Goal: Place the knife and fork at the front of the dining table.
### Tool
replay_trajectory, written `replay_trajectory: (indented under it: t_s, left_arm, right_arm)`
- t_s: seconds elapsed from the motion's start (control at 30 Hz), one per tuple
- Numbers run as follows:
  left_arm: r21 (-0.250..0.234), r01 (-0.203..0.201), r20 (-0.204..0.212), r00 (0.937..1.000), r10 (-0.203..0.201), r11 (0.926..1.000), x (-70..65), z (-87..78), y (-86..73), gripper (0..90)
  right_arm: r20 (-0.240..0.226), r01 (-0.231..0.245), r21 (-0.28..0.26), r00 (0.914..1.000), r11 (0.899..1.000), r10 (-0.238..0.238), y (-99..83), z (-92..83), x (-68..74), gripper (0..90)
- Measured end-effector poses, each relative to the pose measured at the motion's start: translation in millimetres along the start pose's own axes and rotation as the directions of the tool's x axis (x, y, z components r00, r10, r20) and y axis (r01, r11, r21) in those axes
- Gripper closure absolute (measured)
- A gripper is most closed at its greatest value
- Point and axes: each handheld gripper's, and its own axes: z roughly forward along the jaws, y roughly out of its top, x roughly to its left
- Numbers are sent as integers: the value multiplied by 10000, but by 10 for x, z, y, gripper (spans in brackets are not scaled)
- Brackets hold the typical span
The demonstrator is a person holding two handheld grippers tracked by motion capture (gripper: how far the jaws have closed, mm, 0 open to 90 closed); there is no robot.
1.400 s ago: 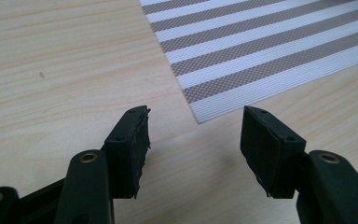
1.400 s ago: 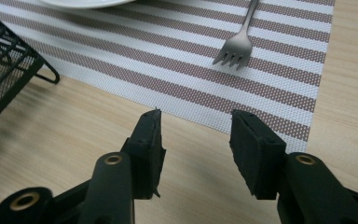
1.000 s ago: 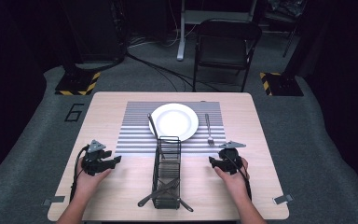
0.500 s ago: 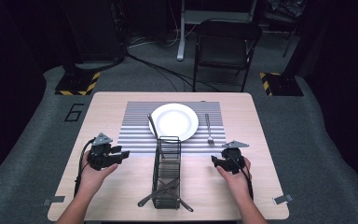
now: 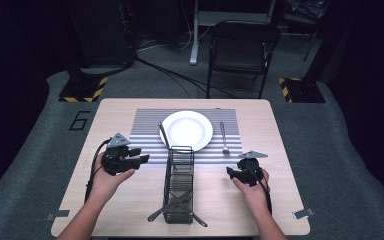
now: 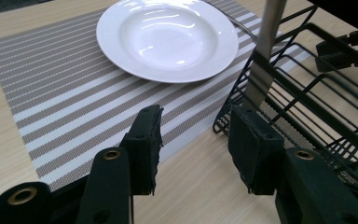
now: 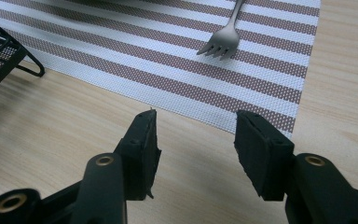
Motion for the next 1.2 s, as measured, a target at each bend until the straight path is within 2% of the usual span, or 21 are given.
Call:
replay_trajectory:
  t_s: [0.17, 0.23, 0.37, 0.57, 1.03, 1.2]
  left_arm:
    - [-176, -41, 276, 9996, 46, 9998, -69, 21, 108, 530]
    - [-142, -205, 204, 9996, 208, 9997, -93, 36, 155, 531]
    - [-48, -272, 238, 9993, 273, 9996, -131, 68, 220, 536]
    - [-222, -124, 543, 9984, 136, 9997, -200, 114, 302, 549]
    - [-314, -159, 1010, 9947, 190, 9994, -305, 340, 389, 606]
    - [-201, -196, 1111, 9936, 217, 9996, -336, 439, 412, 624]
  right_arm:
    - [22, -14, 28, 10000, 10000, 14, -1, 10, 7, 486]
    - [34, -9, 26, 10000, 10000, 9, -1, 6, 5, 487]
    - [13, -73, -61, 10000, 10000, 74, 0, -2, -10, 486]
    - [0, -135, 18, 9999, 9999, 135, -6, 1, -19, 487]
    - [31, -146, 19, 9999, 9999, 146, -9, -2, -36, 487]
    - [59, -149, 26, 9999, 9999, 149, -12, 1, -44, 487]
